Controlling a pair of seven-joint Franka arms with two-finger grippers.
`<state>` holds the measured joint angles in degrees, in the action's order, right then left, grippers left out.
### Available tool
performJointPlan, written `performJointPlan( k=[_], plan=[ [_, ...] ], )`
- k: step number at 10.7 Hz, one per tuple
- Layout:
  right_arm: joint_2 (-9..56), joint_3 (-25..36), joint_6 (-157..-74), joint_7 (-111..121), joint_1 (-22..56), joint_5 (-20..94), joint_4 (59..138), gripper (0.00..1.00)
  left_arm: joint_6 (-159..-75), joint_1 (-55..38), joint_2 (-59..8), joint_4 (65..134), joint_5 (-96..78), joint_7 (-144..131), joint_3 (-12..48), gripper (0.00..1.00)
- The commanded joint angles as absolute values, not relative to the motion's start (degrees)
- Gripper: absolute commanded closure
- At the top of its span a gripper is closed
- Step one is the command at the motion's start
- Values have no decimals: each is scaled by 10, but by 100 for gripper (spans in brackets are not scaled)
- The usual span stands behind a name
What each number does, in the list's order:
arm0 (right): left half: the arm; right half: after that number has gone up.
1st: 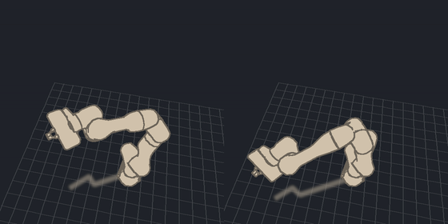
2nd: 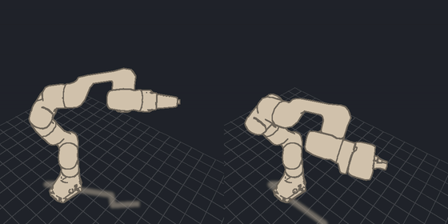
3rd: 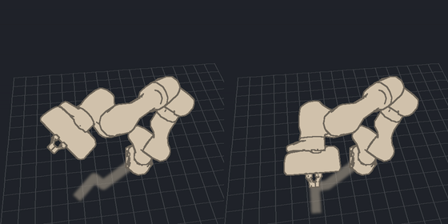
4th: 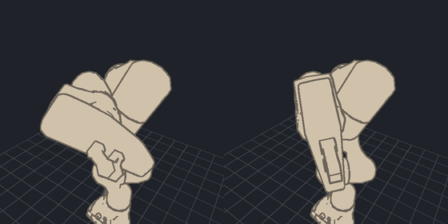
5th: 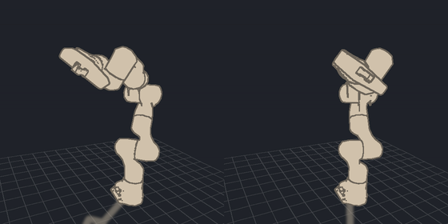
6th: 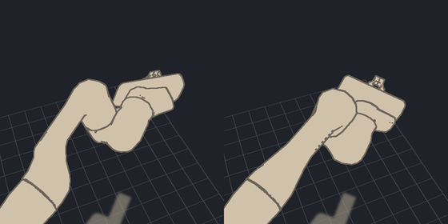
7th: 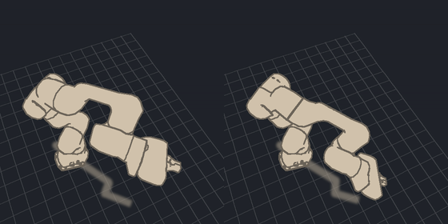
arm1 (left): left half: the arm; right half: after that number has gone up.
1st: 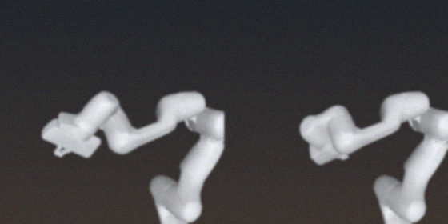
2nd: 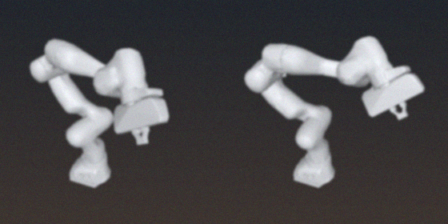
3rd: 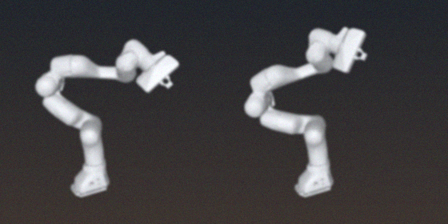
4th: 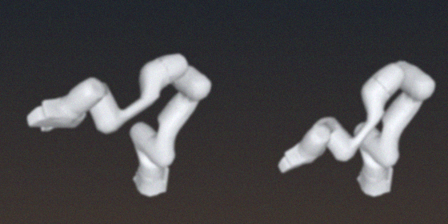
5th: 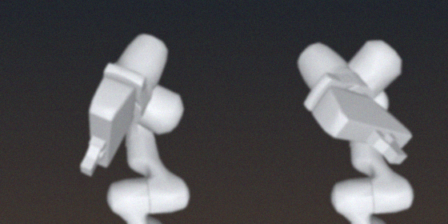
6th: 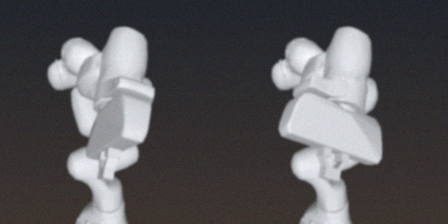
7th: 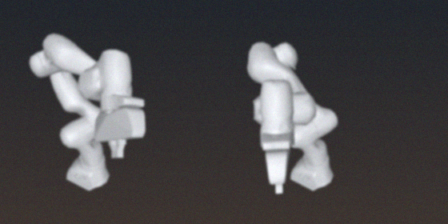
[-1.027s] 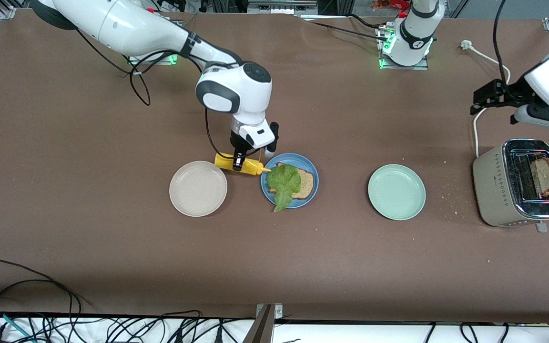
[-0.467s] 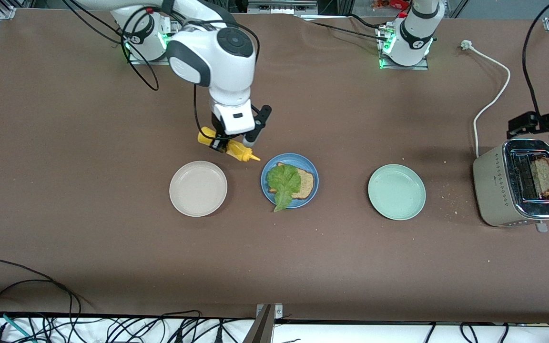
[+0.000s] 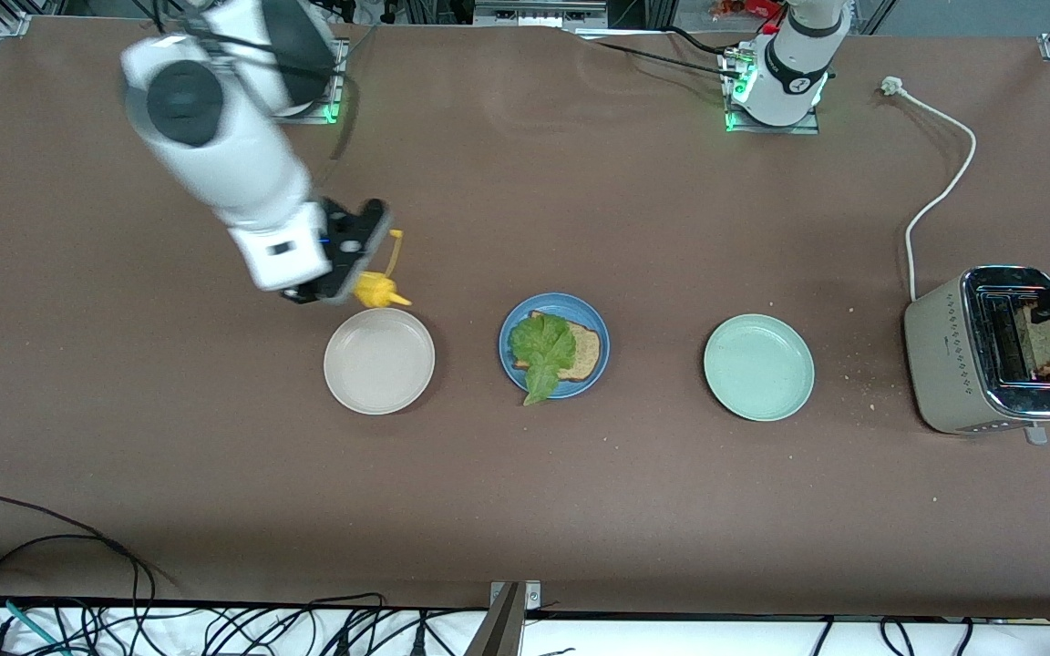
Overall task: Make sandwich in blue plate with both arms
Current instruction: 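Carry the mustard back while the left gripper reaches the toaster bread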
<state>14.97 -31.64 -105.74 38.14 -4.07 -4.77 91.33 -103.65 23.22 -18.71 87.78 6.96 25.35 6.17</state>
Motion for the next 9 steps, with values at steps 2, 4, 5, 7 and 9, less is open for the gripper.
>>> performJointPlan(
  k=[2,4,5,7,9],
  plan=[
    [91,-148,-1057,663,-39,193,968,100,-1043,259,-244,855,89,273,69,0],
    [94,-77,-1057,810,-39,300,1002,100,-1043,265,-264,855,107,273,69,7],
    [101,-39,-1050,892,-39,362,1022,100,-1043,265,-270,855,123,273,69,24],
    [146,28,-1007,1062,-39,464,1036,100,-1040,265,-273,861,141,286,70,79],
    [206,88,-930,1209,-39,558,1035,100,-1037,265,-273,861,140,279,69,100]
  ],
)
